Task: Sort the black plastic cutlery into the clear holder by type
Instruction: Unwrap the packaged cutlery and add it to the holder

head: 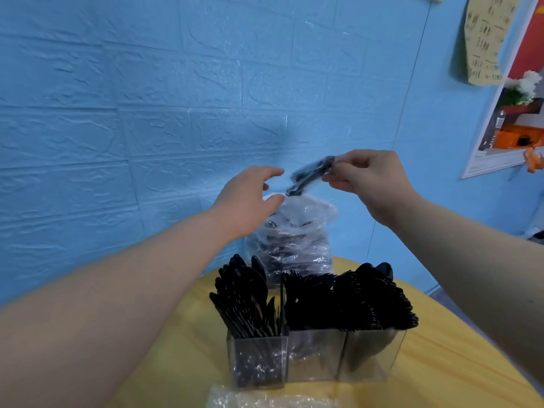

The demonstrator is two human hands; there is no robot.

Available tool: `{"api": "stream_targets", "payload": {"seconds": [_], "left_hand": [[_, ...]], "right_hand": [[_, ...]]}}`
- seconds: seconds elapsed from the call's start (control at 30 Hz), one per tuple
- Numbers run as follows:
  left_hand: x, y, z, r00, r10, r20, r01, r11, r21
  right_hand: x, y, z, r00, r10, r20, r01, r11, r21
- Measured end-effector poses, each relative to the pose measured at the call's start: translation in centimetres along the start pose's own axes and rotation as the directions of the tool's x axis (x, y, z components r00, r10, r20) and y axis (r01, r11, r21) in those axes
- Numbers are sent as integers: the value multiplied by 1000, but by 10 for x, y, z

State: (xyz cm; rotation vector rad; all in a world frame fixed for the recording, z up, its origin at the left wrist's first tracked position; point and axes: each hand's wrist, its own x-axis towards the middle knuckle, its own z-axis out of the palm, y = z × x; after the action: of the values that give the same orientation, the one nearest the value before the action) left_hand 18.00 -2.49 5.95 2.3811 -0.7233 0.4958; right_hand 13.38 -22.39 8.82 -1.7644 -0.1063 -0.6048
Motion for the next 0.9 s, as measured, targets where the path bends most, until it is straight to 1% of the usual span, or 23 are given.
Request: {"api": "stream_targets", "payload": {"seconds": [0.1, 0.23, 0.37, 0.47, 0.53, 0.63, 0.73, 0.83, 0.9], "left_hand": [[-11, 20, -17, 996, 87, -34, -85, 995, 60], [-40, 55, -42, 987, 160, -17, -157, 982, 101], [-87, 88, -60, 977, 211, -26, -206, 971, 125], [-133, 108, -63, 983, 185, -6, -183, 975, 127], [-168, 117, -60, 987, 160, 6, -159, 983, 95], [-219, 119, -45, 989, 138, 61, -141, 989, 47], [-265, 117, -16, 991, 94, 97, -98, 994, 39], [-299, 114, 13, 993, 13, 114, -18, 999, 41], [-316, 112, 26, 995, 3, 104, -10, 998, 68]], "right_hand": [[-24, -27, -12, 1000, -6, 26, 2, 989, 146], [-66, -59, -33, 998, 16, 60, -36, 940, 339], [-120, -80, -54, 994, 58, 93, -93, 892, 442], [-165, -84, -65, 985, 99, 144, -154, 880, 449], [-196, -80, -70, 971, 154, 182, -221, 865, 449], [-241, -60, -73, 946, 241, 218, -312, 862, 400], [-281, -28, -75, 924, 332, 190, -377, 875, 304], [-314, 0, -79, 893, 430, 129, -449, 840, 307], [-331, 13, -83, 881, 463, 96, -468, 827, 312]]}}
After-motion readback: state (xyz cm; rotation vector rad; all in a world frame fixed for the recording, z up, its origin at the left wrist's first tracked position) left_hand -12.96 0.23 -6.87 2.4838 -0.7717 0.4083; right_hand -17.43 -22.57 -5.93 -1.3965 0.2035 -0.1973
